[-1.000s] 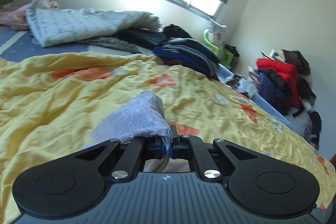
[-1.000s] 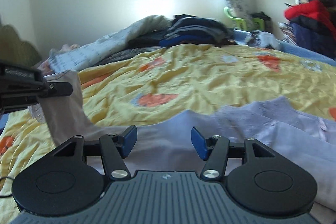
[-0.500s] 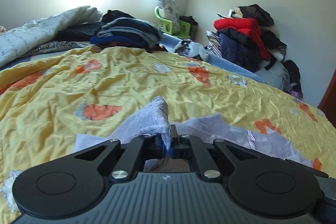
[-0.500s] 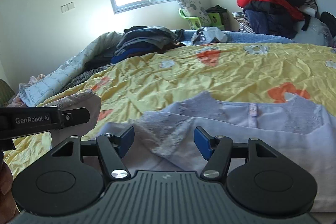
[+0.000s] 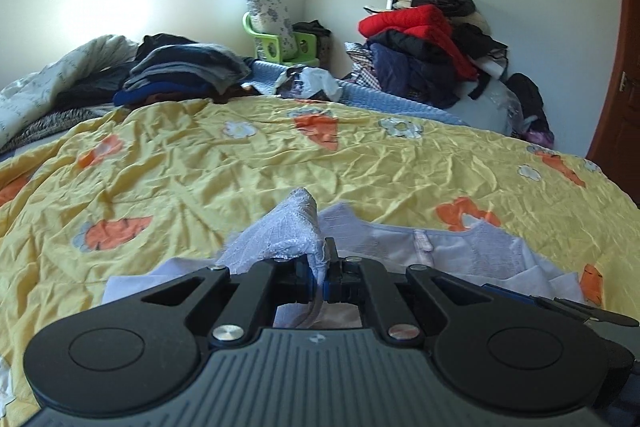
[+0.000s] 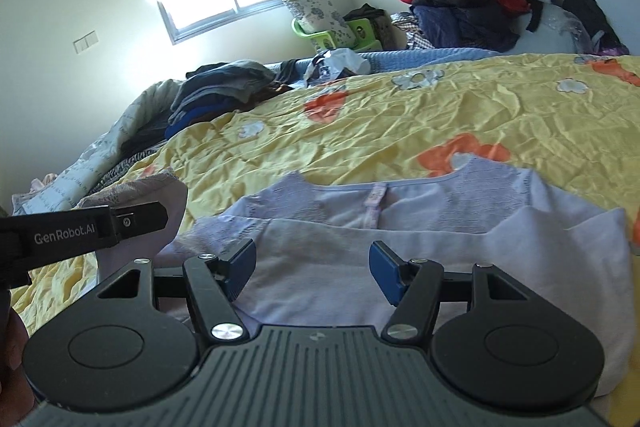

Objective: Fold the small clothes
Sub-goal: 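Carry the held sleeve with the left gripper across the top's body, then lower the sleeve onto the body and open the left gripper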

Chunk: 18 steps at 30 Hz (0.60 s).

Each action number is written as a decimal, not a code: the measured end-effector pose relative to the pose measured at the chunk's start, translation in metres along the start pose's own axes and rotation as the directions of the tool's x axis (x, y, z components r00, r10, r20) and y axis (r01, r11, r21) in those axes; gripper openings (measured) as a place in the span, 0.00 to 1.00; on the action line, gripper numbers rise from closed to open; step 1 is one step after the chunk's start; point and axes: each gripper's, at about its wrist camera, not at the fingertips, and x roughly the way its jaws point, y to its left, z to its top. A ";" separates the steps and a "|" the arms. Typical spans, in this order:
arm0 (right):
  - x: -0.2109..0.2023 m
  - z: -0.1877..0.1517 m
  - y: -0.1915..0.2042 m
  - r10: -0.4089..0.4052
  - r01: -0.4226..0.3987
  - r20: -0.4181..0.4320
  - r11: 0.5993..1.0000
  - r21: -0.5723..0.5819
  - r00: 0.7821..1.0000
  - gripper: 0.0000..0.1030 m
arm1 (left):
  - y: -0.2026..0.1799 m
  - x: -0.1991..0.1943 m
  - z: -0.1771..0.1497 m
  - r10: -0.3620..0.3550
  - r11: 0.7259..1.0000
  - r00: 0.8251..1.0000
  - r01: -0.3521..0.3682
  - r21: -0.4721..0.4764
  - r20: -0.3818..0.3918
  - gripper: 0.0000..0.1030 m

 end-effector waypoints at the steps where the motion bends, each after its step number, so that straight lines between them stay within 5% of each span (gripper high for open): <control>1: -0.002 0.001 -0.005 -0.006 0.006 0.003 1.000 0.006 1.000 0.65 | -0.007 0.001 0.002 -0.009 1.000 1.000 0.009 0.012 0.000 0.04; 18: -0.037 -0.003 -0.083 -0.122 0.118 0.038 0.989 0.095 0.992 0.65 | -0.105 0.017 -0.010 -0.163 0.978 0.984 0.171 0.117 -0.068 0.04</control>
